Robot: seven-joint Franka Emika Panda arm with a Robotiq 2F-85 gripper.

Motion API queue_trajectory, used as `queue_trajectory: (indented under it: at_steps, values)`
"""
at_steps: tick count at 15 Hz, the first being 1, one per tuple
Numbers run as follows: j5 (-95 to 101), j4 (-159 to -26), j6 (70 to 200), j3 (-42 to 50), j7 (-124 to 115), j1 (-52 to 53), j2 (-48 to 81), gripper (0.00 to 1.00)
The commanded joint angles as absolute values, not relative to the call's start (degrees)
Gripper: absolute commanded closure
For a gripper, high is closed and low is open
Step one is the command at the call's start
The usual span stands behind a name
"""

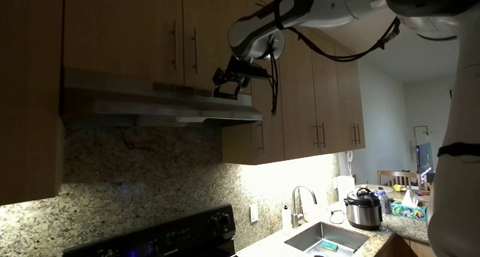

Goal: Switch on the stove the light

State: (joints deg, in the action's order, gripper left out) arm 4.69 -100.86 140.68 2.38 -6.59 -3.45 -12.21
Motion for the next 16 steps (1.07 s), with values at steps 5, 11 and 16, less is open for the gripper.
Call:
queue_trajectory:
  at_steps: [5, 11, 16]
  values:
    - [4.7, -99.1, 142.3, 2.6, -8.2, -4.4, -10.6, 0.00]
    - [1.7, -95.5, 142.9, 3.9, -7.1, -3.9, -7.1, 0.00]
    - [-3.8, -92.1, 144.3, 4.6, -4.7, -3.5, -3.3, 0.00]
